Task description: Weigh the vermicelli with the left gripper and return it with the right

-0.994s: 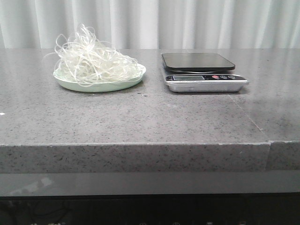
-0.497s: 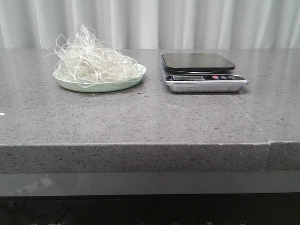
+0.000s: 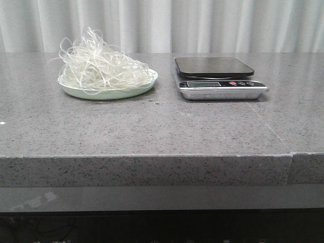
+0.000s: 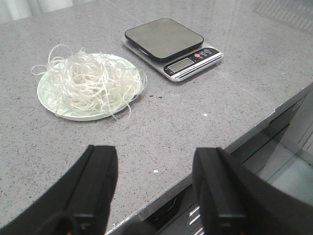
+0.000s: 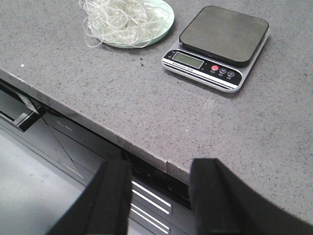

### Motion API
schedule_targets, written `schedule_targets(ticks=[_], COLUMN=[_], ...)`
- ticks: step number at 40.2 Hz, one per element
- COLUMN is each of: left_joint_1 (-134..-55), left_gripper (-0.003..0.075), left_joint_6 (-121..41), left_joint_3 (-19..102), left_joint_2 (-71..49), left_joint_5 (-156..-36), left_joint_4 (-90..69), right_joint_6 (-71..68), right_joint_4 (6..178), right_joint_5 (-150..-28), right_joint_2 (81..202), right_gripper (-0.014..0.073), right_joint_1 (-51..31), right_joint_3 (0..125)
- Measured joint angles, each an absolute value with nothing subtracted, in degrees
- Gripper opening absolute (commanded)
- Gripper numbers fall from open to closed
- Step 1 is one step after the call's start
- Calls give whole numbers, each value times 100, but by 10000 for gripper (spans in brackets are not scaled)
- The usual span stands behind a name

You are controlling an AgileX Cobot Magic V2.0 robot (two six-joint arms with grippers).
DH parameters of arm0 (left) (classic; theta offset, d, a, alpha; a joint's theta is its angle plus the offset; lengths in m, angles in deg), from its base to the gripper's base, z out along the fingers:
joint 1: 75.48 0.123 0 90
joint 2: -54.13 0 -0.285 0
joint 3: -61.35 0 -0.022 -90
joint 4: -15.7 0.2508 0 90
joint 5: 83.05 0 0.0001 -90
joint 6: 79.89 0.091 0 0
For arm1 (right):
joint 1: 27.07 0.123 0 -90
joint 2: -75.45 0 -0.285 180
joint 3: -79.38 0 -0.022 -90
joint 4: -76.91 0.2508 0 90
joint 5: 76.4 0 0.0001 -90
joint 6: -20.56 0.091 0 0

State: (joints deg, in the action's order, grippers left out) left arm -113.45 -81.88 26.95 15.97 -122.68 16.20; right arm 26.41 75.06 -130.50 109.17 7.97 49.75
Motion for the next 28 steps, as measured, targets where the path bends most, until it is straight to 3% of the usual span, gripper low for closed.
schedule_targets(ticks=[6,12,28], left_joint_1=[-11345,-11345,-11345], left_gripper=[267,148,156], left_joint_6=[-8188,-8188,-8188], left_joint_3=[2695,2695,2695], left_joint_2=[1597,1597,1597], left_joint_5=[-12268,-12268,-12268], left_joint_4=[1620,1620,1620], right_joint_6=[2641,2641,2641], right_joint_4=[7506,7506,7506], right_joint_5=[-13063,-13063,-13063], right_joint_2=[10917,10917,10917], right_gripper=[182,164,164], right_joint_1=[797,797,797], right_joint_3=[4975,4975,4975])
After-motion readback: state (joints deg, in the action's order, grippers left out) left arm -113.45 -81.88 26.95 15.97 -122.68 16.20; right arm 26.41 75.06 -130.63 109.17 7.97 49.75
